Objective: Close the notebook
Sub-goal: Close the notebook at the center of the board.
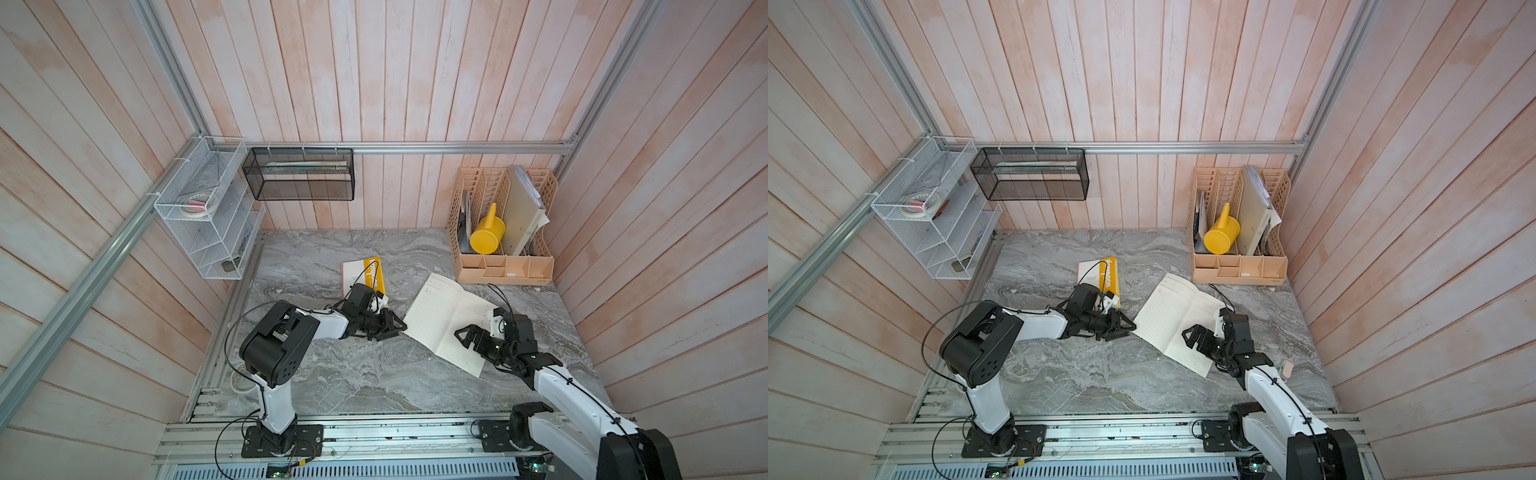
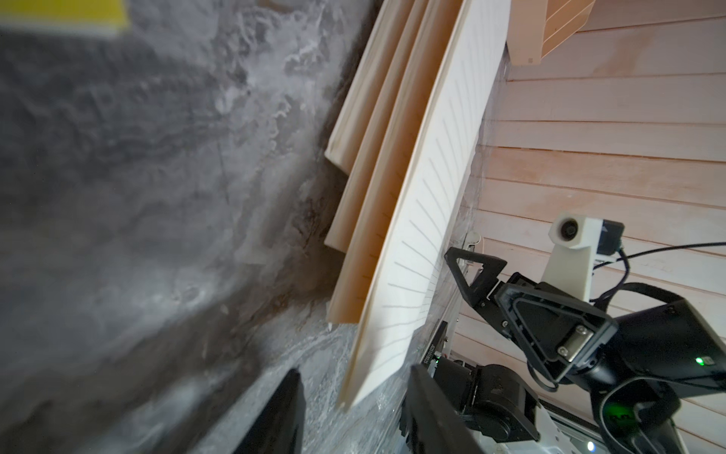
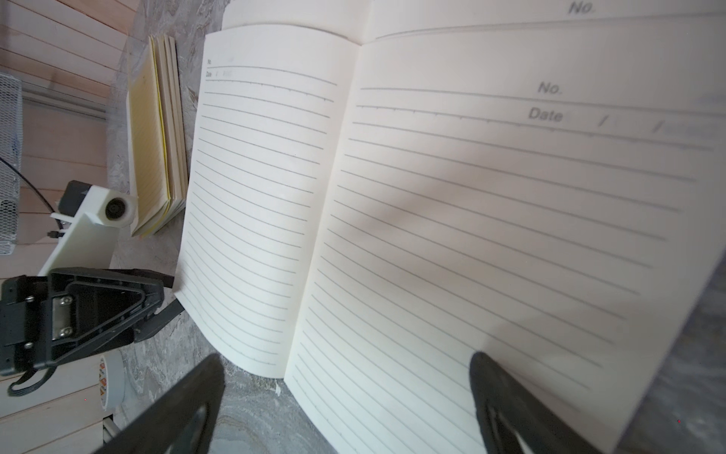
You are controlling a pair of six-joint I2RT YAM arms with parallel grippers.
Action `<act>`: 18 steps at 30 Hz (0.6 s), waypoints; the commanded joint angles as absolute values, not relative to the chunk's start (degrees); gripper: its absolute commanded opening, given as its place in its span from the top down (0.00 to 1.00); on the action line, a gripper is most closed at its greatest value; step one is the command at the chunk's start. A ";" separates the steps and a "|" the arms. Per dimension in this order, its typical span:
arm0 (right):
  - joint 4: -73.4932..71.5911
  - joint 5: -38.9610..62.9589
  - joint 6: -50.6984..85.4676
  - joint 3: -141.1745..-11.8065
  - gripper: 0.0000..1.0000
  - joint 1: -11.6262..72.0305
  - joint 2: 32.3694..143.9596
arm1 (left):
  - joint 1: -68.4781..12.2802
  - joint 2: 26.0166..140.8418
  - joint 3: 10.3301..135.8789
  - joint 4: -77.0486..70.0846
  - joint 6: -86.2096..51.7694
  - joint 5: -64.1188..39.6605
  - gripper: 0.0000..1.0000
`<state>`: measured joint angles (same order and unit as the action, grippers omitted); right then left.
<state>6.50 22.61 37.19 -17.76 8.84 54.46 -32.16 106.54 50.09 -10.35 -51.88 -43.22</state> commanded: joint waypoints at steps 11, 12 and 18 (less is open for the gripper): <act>7.79 23.47 37.00 -17.64 0.02 8.64 53.29 | -33.13 104.98 51.47 -9.82 -53.09 -44.20 1.00; 7.75 23.55 36.96 -17.82 0.02 8.61 53.27 | -33.13 104.47 51.14 -9.47 -52.96 -44.50 1.00; 8.41 23.47 36.16 -19.23 0.02 8.61 53.35 | -33.13 100.23 48.04 -8.70 -52.91 -45.04 1.00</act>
